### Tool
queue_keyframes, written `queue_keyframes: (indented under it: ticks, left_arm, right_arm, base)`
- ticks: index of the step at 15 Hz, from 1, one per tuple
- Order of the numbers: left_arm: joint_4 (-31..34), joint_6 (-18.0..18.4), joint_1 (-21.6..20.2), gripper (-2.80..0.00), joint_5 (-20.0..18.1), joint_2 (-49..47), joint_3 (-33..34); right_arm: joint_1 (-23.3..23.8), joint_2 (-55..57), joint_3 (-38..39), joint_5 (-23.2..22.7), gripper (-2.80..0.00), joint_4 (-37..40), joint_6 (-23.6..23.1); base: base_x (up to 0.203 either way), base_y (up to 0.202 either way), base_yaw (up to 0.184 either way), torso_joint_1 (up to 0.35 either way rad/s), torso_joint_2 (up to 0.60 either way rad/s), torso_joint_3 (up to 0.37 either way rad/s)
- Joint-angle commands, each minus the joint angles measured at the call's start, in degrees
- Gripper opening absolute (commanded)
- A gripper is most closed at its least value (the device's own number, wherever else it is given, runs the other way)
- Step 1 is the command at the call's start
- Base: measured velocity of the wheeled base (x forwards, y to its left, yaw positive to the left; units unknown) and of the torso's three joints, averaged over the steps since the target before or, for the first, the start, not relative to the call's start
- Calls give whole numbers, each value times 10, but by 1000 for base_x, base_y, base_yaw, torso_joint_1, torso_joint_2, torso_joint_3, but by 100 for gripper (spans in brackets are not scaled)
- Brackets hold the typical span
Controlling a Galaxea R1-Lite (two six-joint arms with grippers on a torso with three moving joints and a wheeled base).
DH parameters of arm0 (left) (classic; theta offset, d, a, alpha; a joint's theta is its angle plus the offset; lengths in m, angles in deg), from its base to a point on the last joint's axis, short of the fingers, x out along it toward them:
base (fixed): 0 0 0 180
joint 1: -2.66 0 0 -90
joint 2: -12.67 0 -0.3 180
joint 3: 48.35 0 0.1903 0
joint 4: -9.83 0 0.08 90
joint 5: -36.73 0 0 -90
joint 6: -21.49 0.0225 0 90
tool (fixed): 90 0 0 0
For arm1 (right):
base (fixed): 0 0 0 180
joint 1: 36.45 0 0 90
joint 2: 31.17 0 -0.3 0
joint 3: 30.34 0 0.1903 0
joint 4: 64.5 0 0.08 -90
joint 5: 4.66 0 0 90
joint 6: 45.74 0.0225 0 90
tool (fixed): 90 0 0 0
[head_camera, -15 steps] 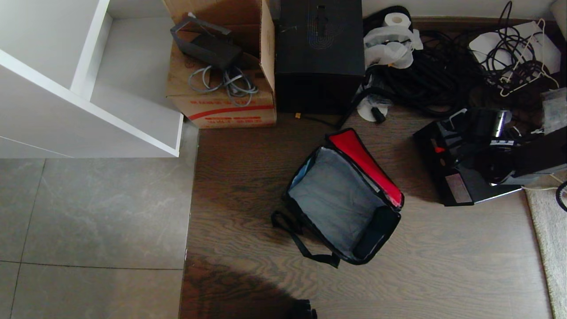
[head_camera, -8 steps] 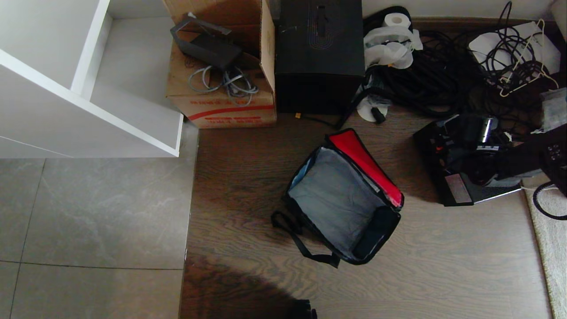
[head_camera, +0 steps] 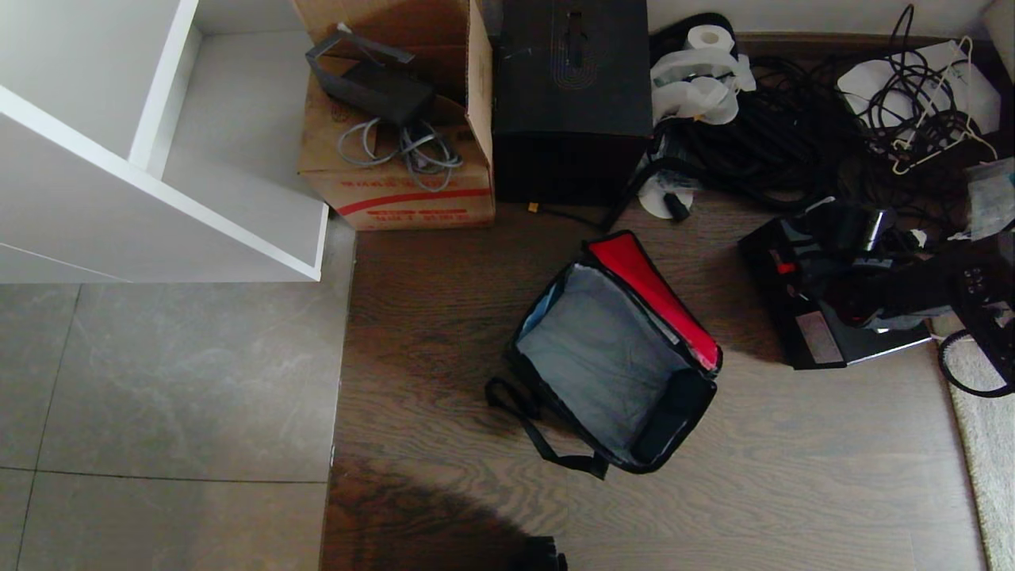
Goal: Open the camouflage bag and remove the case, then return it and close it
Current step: Grip the handle again, then place the black box back
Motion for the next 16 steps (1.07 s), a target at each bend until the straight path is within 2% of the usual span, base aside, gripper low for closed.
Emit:
queue_keyframes:
  ticks: [1,6,12,16]
  left_arm:
    - [0,0,0,-280,0,0,5]
    - [0,0,0,-280,0,0,5]
    - [0,0,0,-280,0,0,6]
    - [0,0,0,-280,0,0,5]
  right_arm:
    - [8,17,-19,3,0,0,-2]
    - [17,29,-50,9,0,11,-2]
    - [40,60,-143,19,0,51,-8]
    - [49,66,-149,19,0,57,-10]
  base:
    - [0,0,0,0,0,0]
    - [0,0,0,0,0,0]
    - [0,0,0,0,0,0]
    - [0,0,0,0,0,0]
